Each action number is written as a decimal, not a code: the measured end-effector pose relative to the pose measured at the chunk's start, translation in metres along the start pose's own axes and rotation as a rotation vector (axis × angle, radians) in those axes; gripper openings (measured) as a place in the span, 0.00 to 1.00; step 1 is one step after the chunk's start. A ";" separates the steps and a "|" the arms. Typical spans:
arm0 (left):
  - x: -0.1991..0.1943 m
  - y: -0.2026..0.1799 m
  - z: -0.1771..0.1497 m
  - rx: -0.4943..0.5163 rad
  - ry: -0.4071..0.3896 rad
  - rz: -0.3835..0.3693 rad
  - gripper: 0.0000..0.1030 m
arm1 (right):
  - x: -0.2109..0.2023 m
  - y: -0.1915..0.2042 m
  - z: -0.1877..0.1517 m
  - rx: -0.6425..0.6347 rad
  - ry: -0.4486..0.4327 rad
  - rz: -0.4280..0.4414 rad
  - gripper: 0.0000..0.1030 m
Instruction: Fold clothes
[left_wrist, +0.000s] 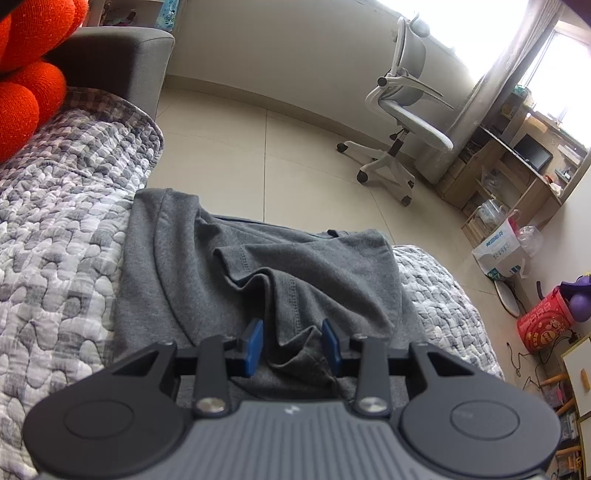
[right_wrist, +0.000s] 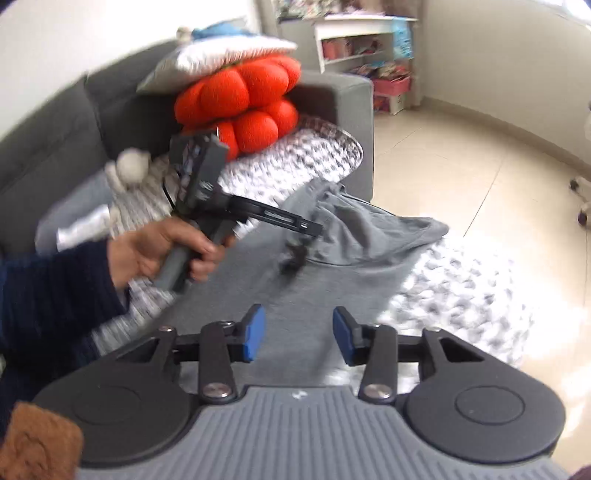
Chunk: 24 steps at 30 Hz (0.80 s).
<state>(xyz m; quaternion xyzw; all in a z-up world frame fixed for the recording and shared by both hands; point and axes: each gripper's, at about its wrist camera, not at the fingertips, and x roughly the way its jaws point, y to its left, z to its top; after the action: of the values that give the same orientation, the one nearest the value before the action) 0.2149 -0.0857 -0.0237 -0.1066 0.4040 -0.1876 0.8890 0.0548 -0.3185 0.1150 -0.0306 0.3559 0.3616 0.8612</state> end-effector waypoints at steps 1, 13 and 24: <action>0.003 -0.001 -0.001 0.013 0.005 0.012 0.35 | -0.005 -0.001 0.002 -0.023 -0.006 0.037 0.45; 0.011 0.003 0.001 0.063 0.017 0.056 0.35 | -0.136 0.029 0.025 -0.315 -0.287 0.418 0.51; 0.012 0.001 -0.001 0.042 0.001 0.070 0.35 | -0.090 -0.033 0.049 -0.162 -0.143 -0.040 0.68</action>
<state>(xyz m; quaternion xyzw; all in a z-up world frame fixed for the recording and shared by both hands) 0.2218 -0.0895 -0.0325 -0.0736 0.4037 -0.1649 0.8969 0.0614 -0.3817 0.2021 -0.0816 0.2626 0.3729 0.8862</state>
